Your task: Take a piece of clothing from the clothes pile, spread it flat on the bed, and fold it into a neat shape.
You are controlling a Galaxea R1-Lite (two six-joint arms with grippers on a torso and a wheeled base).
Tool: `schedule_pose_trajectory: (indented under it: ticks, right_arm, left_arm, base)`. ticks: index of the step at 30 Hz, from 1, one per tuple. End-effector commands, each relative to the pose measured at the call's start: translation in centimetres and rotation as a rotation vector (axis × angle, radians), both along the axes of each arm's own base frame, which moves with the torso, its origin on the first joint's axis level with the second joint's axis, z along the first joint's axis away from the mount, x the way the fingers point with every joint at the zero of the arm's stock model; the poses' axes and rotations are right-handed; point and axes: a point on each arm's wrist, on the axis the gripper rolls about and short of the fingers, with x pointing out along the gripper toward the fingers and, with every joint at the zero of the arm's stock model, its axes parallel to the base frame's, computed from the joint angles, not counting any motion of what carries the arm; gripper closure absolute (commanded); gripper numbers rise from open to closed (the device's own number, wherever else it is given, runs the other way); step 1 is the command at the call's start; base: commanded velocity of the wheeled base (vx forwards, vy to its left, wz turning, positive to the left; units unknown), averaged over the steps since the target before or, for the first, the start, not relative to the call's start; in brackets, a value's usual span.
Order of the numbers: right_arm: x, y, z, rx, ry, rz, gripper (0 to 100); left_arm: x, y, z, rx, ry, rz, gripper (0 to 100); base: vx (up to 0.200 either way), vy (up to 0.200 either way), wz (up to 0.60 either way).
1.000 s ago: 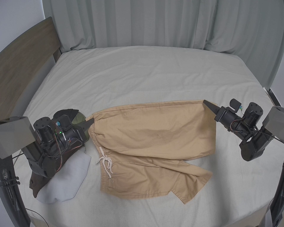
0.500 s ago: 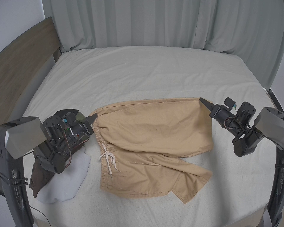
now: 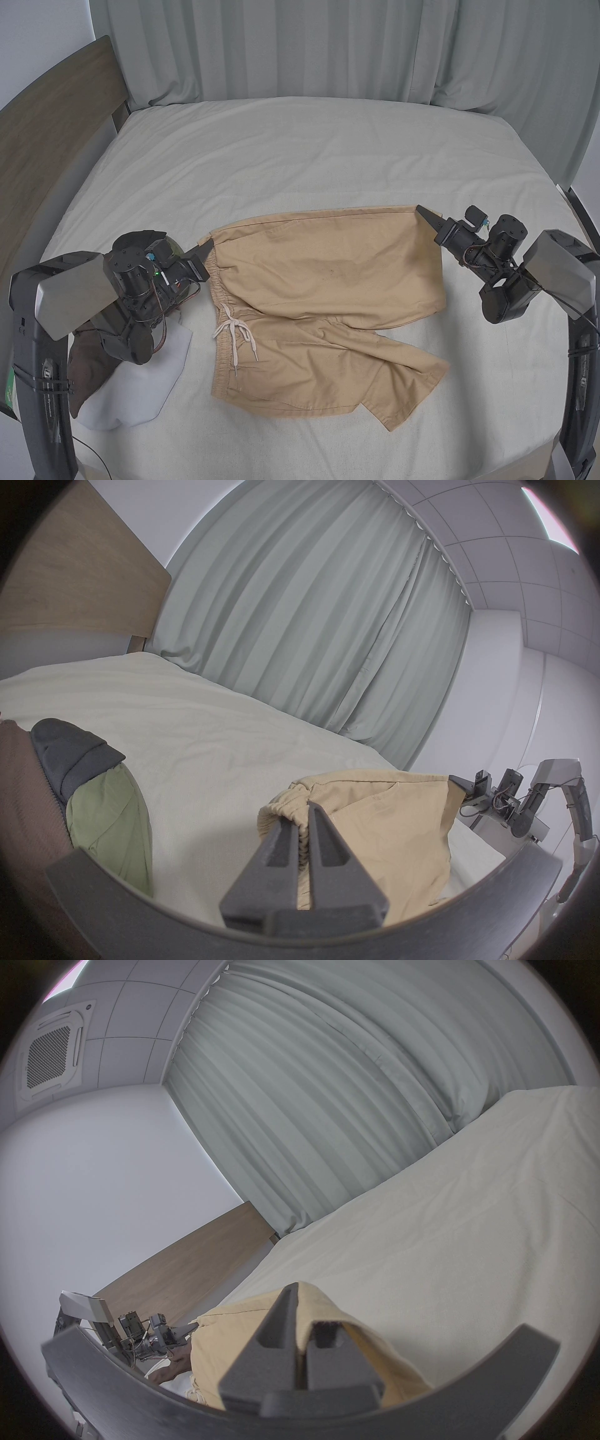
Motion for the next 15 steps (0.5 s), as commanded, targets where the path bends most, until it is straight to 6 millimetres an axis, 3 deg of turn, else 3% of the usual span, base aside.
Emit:
schedule_pose_trajectory:
  ticks: [1, 15]
  right_arm:
    - [0.63, 0.11, -0.5, 0.0, 0.005, 0.002, 100]
    - [1.49, 0.12, -0.78, -0.001, 0.007, 0.0, 100]
  left_arm:
    - [0.31, -0.22, -0.79, -0.001, 0.011, -0.003, 100]
    - [0.55, -0.25, -0.84, -0.032, 0.019, -0.005, 100]
  base:
    - [0.0, 0.0, 0.0]
    - [0.0, 0.0, 0.0]
